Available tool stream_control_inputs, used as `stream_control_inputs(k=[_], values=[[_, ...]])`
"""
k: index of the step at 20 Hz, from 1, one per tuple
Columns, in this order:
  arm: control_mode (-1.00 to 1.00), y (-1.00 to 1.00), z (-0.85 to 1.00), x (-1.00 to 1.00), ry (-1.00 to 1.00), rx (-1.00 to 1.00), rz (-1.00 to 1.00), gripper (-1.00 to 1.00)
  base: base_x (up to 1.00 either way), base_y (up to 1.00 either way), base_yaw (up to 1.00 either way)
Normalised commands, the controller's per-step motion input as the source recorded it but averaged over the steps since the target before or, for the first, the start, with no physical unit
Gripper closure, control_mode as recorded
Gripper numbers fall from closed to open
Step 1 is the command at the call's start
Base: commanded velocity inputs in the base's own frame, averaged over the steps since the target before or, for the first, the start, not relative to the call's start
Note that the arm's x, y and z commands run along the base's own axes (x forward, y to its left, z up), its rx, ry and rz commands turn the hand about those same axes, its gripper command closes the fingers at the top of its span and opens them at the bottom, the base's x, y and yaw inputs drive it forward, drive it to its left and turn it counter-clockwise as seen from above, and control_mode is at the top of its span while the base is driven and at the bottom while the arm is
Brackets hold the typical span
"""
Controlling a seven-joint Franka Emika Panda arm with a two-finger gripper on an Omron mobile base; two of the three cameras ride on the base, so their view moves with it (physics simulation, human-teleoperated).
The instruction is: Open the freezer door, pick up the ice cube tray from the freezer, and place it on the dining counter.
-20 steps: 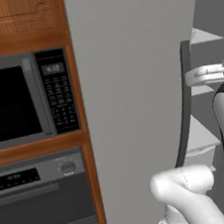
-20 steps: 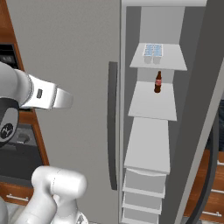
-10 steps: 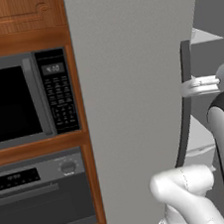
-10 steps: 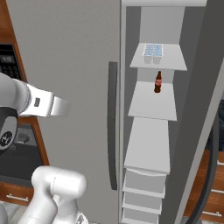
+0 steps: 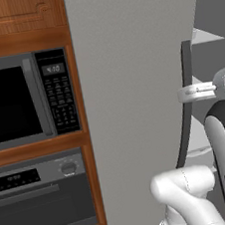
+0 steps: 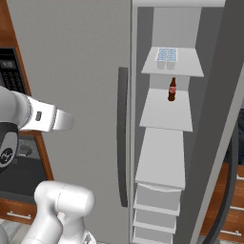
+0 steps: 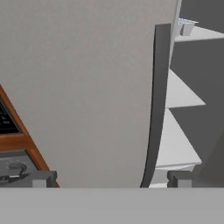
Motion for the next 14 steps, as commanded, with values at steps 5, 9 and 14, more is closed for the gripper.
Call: stream_control_inputs(k=[5, 9, 14], values=[[-1.00, 0.07, 0.00, 0.00, 0.03, -0.01, 0.00, -1.00, 0.00, 0.00, 0.00], [-1.00, 0.08, 0.00, 0.00, 0.02, -0.02, 0.00, -1.00, 0.00, 0.00, 0.00], [-1.00, 0.06, 0.00, 0.00, 0.02, -0.01, 0.01, -1.00, 0.00, 0.00, 0.00]])
